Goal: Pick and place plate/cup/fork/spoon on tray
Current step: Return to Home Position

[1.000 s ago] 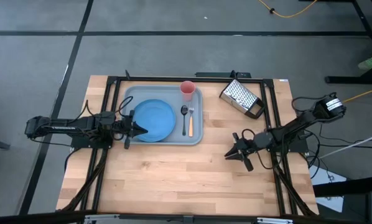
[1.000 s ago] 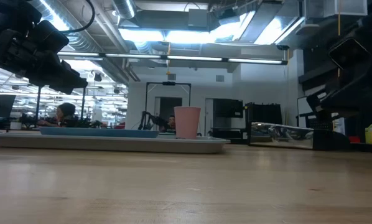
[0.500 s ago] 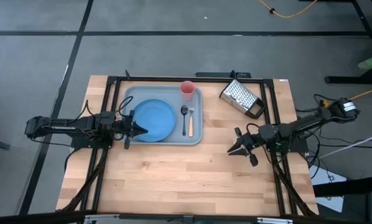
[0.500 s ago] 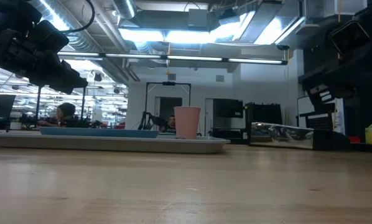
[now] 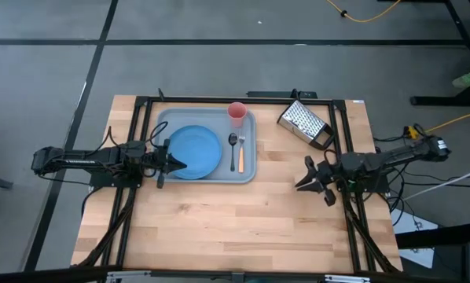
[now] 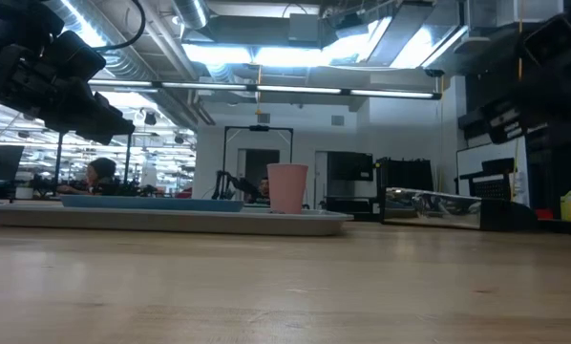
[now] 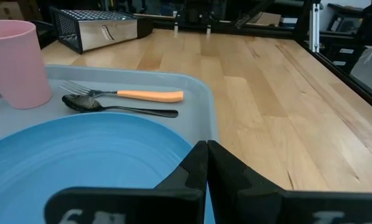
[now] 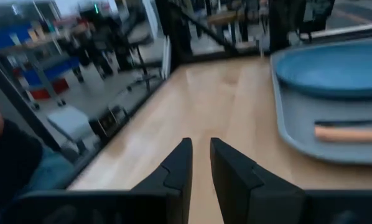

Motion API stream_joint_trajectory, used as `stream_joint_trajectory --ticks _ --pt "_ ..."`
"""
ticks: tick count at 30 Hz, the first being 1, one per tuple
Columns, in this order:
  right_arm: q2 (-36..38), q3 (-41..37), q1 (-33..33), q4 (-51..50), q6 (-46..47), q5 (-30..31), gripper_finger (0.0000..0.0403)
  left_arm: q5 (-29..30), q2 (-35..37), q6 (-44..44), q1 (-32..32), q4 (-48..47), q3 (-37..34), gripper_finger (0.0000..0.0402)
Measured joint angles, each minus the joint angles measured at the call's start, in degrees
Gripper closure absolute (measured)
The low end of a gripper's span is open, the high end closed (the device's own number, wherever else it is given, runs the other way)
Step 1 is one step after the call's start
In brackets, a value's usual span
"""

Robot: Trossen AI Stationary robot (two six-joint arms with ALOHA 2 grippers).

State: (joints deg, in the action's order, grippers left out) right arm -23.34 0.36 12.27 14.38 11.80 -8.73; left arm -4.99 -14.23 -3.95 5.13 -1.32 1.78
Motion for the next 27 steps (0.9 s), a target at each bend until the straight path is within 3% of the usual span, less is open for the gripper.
stream_joint_trajectory --ticks 10,18,27 --pt "10.3 0.0 -0.2 -6.4 4.4 0.1 0.0341 0.0 0.0 0.0 0.0 0.0 0.0 0.0401" --pt "19.4 0.0 -4.5 -11.9 4.4 0.2 0.0341 0.0 0.0 0.0 0.0 0.0 0.0 0.0401" --pt "23.3 0.0 -7.5 -11.5 7.5 0.3 0.0341 0.0 0.0 0.0 0.0 0.0 0.0 0.0401"
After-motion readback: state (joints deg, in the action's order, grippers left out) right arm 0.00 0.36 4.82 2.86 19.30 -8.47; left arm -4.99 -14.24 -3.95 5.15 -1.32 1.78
